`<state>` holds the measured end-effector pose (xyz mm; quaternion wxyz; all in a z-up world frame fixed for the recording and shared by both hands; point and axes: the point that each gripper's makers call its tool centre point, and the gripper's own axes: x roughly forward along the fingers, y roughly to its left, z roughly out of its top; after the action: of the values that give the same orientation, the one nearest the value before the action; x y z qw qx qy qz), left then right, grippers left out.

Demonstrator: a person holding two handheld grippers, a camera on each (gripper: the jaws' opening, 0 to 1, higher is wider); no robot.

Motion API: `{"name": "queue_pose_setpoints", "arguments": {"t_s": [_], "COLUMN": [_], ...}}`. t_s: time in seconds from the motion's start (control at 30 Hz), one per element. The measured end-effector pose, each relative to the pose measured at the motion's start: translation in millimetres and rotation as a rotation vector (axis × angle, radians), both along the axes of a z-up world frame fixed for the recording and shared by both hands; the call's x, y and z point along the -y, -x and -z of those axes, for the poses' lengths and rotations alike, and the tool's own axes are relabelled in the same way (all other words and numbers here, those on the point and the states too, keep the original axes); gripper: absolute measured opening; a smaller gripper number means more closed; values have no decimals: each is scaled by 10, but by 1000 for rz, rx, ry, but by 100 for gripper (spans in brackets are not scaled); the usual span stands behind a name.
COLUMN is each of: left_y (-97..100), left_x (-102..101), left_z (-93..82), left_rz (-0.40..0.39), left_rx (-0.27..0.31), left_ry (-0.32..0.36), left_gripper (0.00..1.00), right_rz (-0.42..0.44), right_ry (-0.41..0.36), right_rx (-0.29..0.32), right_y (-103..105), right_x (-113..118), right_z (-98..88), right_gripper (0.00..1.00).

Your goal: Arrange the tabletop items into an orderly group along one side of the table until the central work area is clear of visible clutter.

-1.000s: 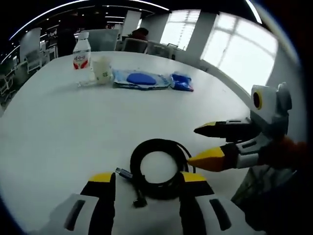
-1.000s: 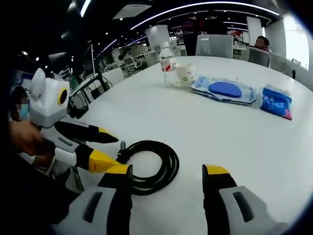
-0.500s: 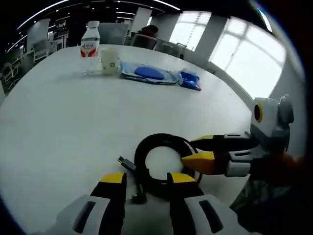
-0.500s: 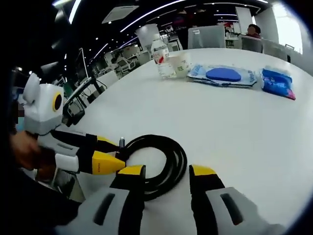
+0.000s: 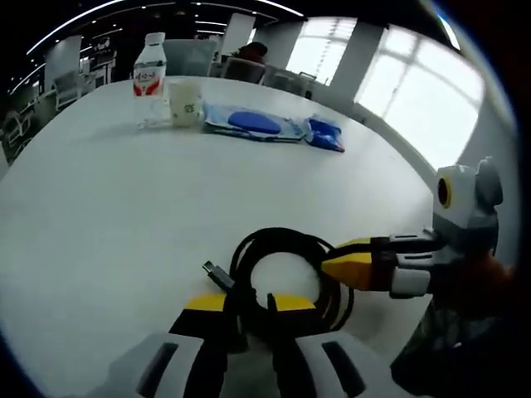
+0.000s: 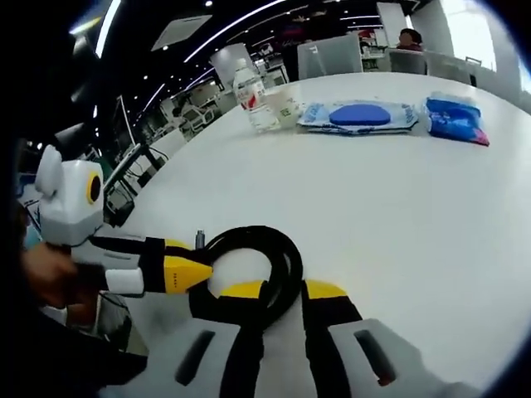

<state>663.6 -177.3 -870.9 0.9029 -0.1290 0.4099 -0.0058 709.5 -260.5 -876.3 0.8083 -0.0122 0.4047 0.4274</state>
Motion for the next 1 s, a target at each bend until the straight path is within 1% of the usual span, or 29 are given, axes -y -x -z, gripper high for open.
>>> {"name": "queue_pose_setpoints", "arguments": {"t_s": [0.03, 0.07, 0.1, 0.13, 0.17, 0.2, 0.23, 0.27, 0.37, 0.43, 0.53, 0.6, 0.7, 0.8, 0.87, 0.9, 1.0], "left_y": [-3, -9, -9, -6, -11, -13, -6, -5, -11, -23, -15, -7, -21, -30, -50, -55, -88], "left_x": [3, -3, -8, -2, -17, -13, -3, 4, 17, 38, 52, 60, 61, 73, 96, 93, 99], "left_z": [0, -5, -1, -1, 3, -4, 3, -4, -50, -53, -52, -66, -86, -111, -180, -168, -206], "left_rz": [1, -4, -7, -12, -7, -4, 0, 5, 13, 31, 32, 34, 40, 45, 52, 54, 59], "left_rx": [2, 1, -2, -9, -11, -11, -11, -8, 8, 10, 10, 11, 20, 27, 36, 40, 55], "left_ry": [1, 4, 12, 23, 23, 23, 20, 13, 2, -6, 6, 6, 5, -2, -9, -12, -24], "left_gripper": [14, 13, 13, 12, 12, 11, 11, 10, 9, 9, 9, 9, 8, 8, 8, 8, 8], "right_rz": [5, 27, 28, 27, 38, 37, 51, 54, 74, 99, 120, 126, 134, 144, 147, 151, 157], "right_ry": [-4, -23, -25, -25, -13, -25, -24, -24, -22, -26, -23, -26, -29, -35, -36, -39, -34], "right_rx": [-7, -38, -46, -44, -27, -34, -45, -45, -41, -38, -24, -22, -16, -10, -5, -5, -3], "right_y": [4, 13, 21, 17, 2, 9, -7, -25, -48, -62, -79, -77, -70, -95, -103, -111, -136], "right_x": [2, 6, 13, 20, 48, 40, 49, 50, 74, 98, 119, 129, 147, 147, 159, 163, 168], "right_z": [2, -3, -5, -14, -46, -79, -67, -50, -88, -155, -185, -216, -313, -340, -369, -388, -402], "right_gripper": [10, 9, 9, 7, 4, 3, 3, 1, 0, 0, 0, 0, 0, 0, 0, 0, 0]}}
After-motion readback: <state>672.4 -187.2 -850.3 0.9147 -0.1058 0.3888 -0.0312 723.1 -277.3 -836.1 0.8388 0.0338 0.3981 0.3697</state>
